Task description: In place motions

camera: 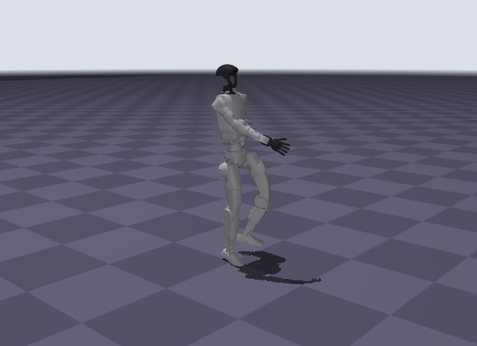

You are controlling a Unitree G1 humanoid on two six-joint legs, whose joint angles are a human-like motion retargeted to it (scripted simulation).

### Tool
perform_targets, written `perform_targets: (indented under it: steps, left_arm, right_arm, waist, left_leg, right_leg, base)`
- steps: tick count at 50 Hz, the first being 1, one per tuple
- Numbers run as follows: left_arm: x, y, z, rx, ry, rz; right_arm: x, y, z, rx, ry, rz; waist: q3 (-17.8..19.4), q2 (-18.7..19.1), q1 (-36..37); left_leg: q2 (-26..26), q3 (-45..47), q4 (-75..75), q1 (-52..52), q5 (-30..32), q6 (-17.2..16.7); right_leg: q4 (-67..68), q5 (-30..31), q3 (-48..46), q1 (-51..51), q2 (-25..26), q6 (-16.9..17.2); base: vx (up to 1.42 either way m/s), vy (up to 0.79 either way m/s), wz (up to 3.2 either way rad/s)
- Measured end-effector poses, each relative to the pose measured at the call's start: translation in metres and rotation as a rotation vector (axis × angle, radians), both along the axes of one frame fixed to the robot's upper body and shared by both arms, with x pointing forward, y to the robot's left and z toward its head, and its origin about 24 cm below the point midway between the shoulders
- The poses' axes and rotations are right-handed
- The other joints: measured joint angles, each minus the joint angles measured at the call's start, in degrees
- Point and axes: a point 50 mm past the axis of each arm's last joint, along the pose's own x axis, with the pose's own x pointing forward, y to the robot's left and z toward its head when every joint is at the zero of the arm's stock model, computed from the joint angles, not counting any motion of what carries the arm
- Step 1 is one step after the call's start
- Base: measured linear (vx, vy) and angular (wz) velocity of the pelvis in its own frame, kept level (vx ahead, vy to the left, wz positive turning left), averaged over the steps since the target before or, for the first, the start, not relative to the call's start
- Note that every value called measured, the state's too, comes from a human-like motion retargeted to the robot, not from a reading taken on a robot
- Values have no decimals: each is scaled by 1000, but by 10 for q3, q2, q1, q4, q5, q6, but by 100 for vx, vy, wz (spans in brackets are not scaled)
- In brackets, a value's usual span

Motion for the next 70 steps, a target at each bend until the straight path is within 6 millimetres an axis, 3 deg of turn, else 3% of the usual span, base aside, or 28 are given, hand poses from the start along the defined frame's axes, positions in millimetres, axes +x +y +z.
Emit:
perform_targets:
  steps: [2, 3, 5, 8, 13, 18, 20, 22, 23, 25, 28, 30, 33, 36, 40, 43, 47, 48, 50, 53, 57, 58, 60, 62, 64, 67, 70]
  left_arm:
    - [21, 5, -6, 25, -68, -11]
    - [33, 8, -9, 34, -105, -23]
    - [58, 12, -14, 38, -181, -53]
    - [92, 18, -18, 45, -308, -117]
    - [136, 29, -18, 120, -424, -229]
    - [144, 33, -13, 60, -363, -325]
    - [148, 33, -7, -32, -296, -337]
    - [166, 32, -2, -95, -323, -312]
    - [182, 33, 0, -96, -374, -295]
    - [220, 31, 6, -59, -494, -270]
    - [295, 20, 25, 34, -733, -270]
    - [349, 11, 52, 62, -920, -290]
    - [414, -10, 100, 58, -1188, -341]
    - [456, -32, 148, 38, -1428, -401]
    - [484, -40, 197, 89, -1655, -462]
    - [483, -35, 197, 156, -1672, -466]
    - [466, -30, 170, 194, -1632, -412]
    - [459, -28, 161, 200, -1641, -384]
    - [443, -27, 140, 190, -1593, -358]
    - [408, -24, 101, 182, -1510, -285]
    - [352, -31, 52, 120, -1313, -256]
    - [339, -34, 42, 101, -1265, -255]
    - [312, -36, 25, 77, -1173, -252]
    - [287, -33, 12, 61, -1084, -259]
    - [264, -30, 2, 50, -994, -271]
    - [237, -30, -9, 37, -876, -283]
    - [215, -33, -16, 24, -773, -263]
  right_arm:
    - [-24, 0, -26, 22, 114, 2]
    - [-34, -2, -37, 35, 165, -4]
    - [-53, -10, -54, 60, 248, -25]
    - [-77, -23, -74, 38, 318, -57]
    - [-121, -57, -102, -101, 390, -85]
    - [-209, -85, -140, -193, 686, -177]
    - [-253, -92, -149, -201, 873, -233]
    - [-296, -99, -153, -204, 1042, -253]
    - [-317, -104, -152, -216, 1118, -249]
    - [-361, -116, -147, -267, 1270, -223]
    - [-425, -137, -129, -392, 1511, -183]
    - [-462, -146, -113, -470, 1656, -176]
    - [-510, -154, -88, -539, 1836, -182]
    - [-540, -158, -68, -569, 1955, -258]
    - [-541, -162, -66, -545, 1960, -425]
    - [-531, -155, -75, -473, 1908, -490]
    - [-484, -144, -105, -348, 1730, -505]
    - [-461, -142, -115, -300, 1657, -491]
    - [-434, -134, -127, -257, 1558, -458]
    - [-380, -129, -142, -230, 1382, -346]
    - [-325, -128, -148, -301, 1171, -199]
    - [-314, -129, -149, -327, 1124, -171]
    - [-295, -131, -148, -381, 1039, -115]
    - [-285, -130, -148, -419, 987, -70]
    - [-285, -129, -148, -432, 974, -49]
    - [-294, -127, -149, -419, 1004, -53]
    - [-310, -130, -149, -413, 1065, -89]
  waist:
    - [-13, 14, -30]
    - [-19, 22, -41]
    - [-21, 38, -60]
    - [-25, 48, -92]
    - [-14, 47, -92]
    - [-4, 47, -91]
    - [0, 54, -95]
    - [10, 55, -98]
    - [19, 58, -111]
    - [35, 59, -135]
    - [64, 60, -208]
    - [89, 75, -252]
    - [122, 97, -315]
    - [160, 105, -362]
    - [177, 103, -372]
    - [145, 109, -365]
    - [101, 109, -324]
    - [99, 96, -297]
    - [73, 100, -274]
    - [50, 99, -229]
    - [19, 90, -197]
    - [12, 84, -191]
    - [-1, 68, -171]
    - [-8, 52, -141]
    - [-14, 40, -118]
    - [-16, 33, -79]
    - [-9, 33, -81]
  left_leg:
    - [-26, 6, -165, 91, -20, -40]
    - [-27, 37, -233, 131, -61, -57]
    - [-25, 118, -345, 193, -102, -70]
    - [-30, 96, -400, 190, -95, -88]
    - [-49, 84, -414, 175, -110, -65]
    - [-48, 71, -403, 178, -121, -51]
    - [-35, 65, -396, 172, -124, -49]
    - [-26, 71, -395, 172, -125, -52]
    - [-20, 66, -394, 173, -124, -53]
    - [-23, 57, -395, 173, -120, -48]
    - [-35, 7, -393, 170, -112, -30]
    - [-20, -29, -381, 159, -108, -20]
    - [12, -62, -367, 148, -103, -8]
    - [43, -75, -332, 144, -109, 3]
    - [41, -85, -308, 145, -119, 11]
    - [32, -71, -335, 149, -113, 6]
    - [12, -29, -362, 154, -109, -3]
    - [1, 0, -365, 168, -115, -6]
    - [-4, 17, -382, 170, -113, -13]
    - [-5, 64, -396, 186, -123, -28]
    - [-23, 92, -409, 193, -130, -44]
    - [-33, 95, -410, 192, -133, -46]
    - [-55, 114, -413, 195, -139, -49]
    - [-70, 143, -421, 205, -141, -55]
    - [-78, 161, -428, 212, -139, -63]
    - [-78, 187, -437, 211, -130, -71]
    - [-73, 182, -440, 206, -120, -73]
  right_leg:
    - [0, -5, -15, -3, 13, 1]
    - [1, -7, -21, -9, 20, 2]
    - [1, -11, -35, -11, 32, 6]
    - [-12, -8, -54, -14, 33, 16]
    - [-11, -10, -65, -27, 20, 28]
    - [77, -12, -79, -58, 3, 1]
    - [170, 25, -76, -105, -7, -24]
    - [301, 80, -51, -184, -9, -73]
    - [367, 93, -44, -221, -7, -95]
    - [516, 63, -46, -296, -27, -119]
    - [711, 36, -58, -422, -99, -118]
    - [801, 25, -73, -512, -130, -118]
    - [856, 27, -84, -636, -136, -81]
    - [841, 26, -99, -689, -135, -38]
    - [795, 28, -111, -683, -129, -29]
    - [760, 36, -127, -619, -131, -41]
    - [693, 59, -128, -496, -118, -64]
    - [674, 62, -111, -464, -103, -73]
    - [610, 66, -114, -393, -79, -92]
    - [470, 93, -67, -287, -9, -92]
    - [223, 135, 26, -145, 53, -39]
    - [157, 116, 42, -112, 53, -6]
    - [57, 47, 47, -58, 45, 26]
    - [-4, 8, -13, -29, 25, 20]
    - [-41, 25, -18, -25, 18, 31]
    - [-61, 41, -10, -28, 14, 46]
    - [-57, 38, -3, -34, 23, 33]
  base:
    - [11, 20, 64]
    - [2, 23, 52]
    - [-1, 26, 47]
    - [-2, 23, 60]
    - [-5, 23, 14]
    - [5, 21, 10]
    - [-4, 14, -1]
    - [-5, 9, -24]
    - [-6, 12, 8]
    - [-6, 19, 40]
    - [-10, 16, 125]
    - [-13, 0, 143]
    - [-3, -5, 146]
    - [4, 0, 108]
    - [-1, 5, -29]
    - [2, 4, -57]
    - [4, 2, -111]
    - [5, 0, -165]
    - [8, -3, -129]
    - [6, -5, -117]
    - [7, -6, -47]
    - [6, -14, -33]
    - [3, -14, -67]
    - [4, -17, -98]
    - [6, -19, -70]
    - [-5, -18, -54]
    - [-7, -14, 20]
